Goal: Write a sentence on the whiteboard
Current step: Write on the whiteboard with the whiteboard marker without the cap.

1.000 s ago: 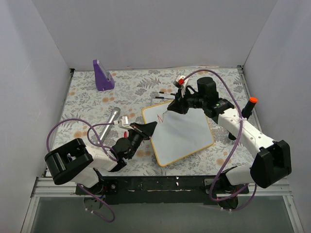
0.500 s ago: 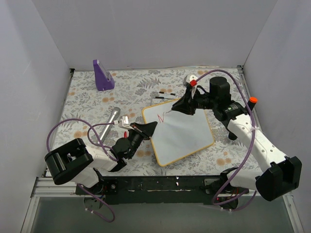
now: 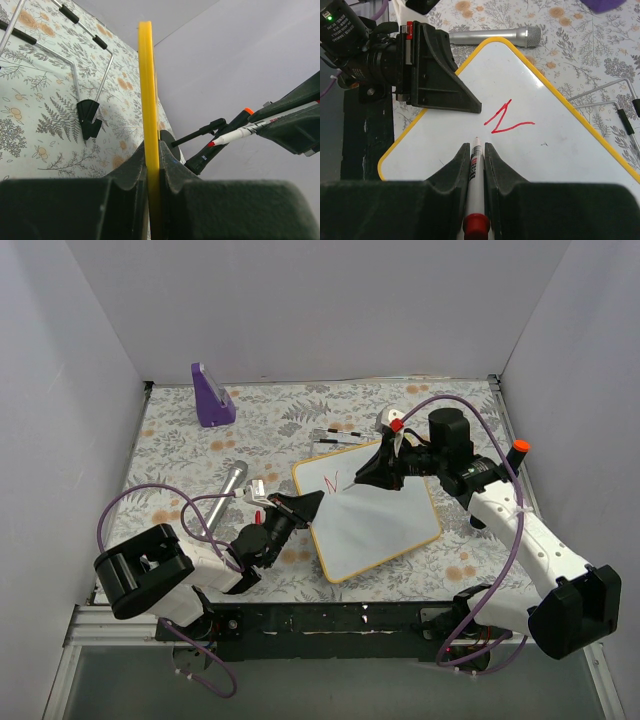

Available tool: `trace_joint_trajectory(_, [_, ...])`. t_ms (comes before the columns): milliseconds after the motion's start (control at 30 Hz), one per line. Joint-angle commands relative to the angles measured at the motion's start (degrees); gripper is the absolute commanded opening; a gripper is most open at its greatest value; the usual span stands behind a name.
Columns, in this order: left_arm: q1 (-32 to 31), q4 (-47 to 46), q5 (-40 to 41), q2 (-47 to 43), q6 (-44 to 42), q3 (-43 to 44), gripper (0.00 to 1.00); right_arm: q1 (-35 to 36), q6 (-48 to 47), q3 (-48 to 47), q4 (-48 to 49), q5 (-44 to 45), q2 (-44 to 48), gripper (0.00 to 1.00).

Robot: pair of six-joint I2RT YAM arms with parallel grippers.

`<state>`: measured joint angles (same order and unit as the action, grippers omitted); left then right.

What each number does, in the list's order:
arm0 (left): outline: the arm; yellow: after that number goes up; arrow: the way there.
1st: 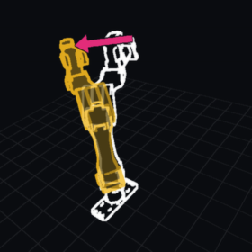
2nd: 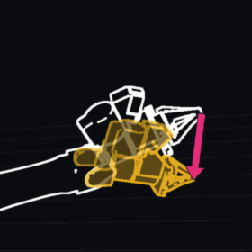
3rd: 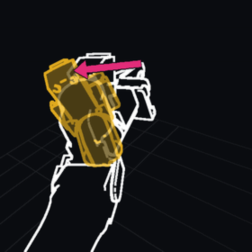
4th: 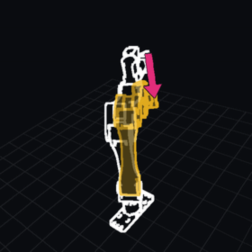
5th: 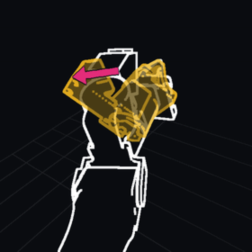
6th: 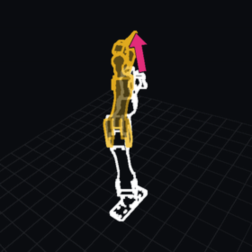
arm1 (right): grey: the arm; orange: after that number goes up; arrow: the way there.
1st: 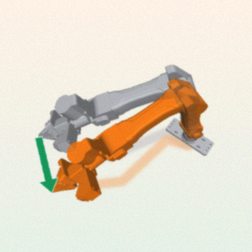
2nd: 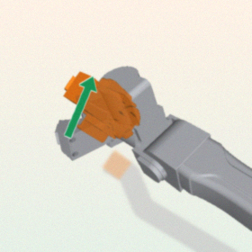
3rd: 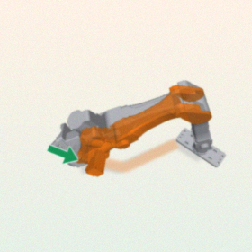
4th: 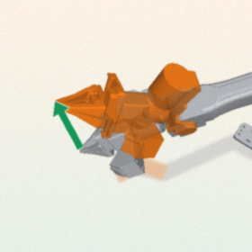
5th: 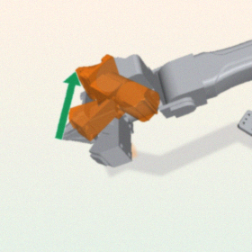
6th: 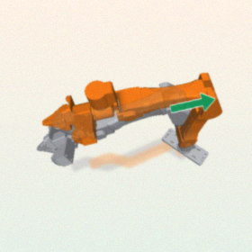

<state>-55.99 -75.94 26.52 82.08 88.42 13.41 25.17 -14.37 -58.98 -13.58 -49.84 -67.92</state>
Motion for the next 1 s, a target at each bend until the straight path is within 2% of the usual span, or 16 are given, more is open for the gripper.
trace_joint_trajectory(0, [-0.4, -13.2, -0.8, 0.4, -4.5, -1.2, 0.0, 0.1, -0.7, -0.3, 1.6, -0.3, -0.3, 0.01])
trace_joint_trajectory(367, [-0.4, -12.0, -0.3, -0.4, -4.4, -0.8, 0.0, 0.0, 3.2, 0.3, 6.5, 5.3, -3.1, 0.01])
trace_joint_trajectory(967, [-0.4, -11.2, -0.8, -0.3, -4.4, 0.1, 0.0, 0.4, 5.8, 1.3, 8.7, 5.3, -6.9, 0.01])
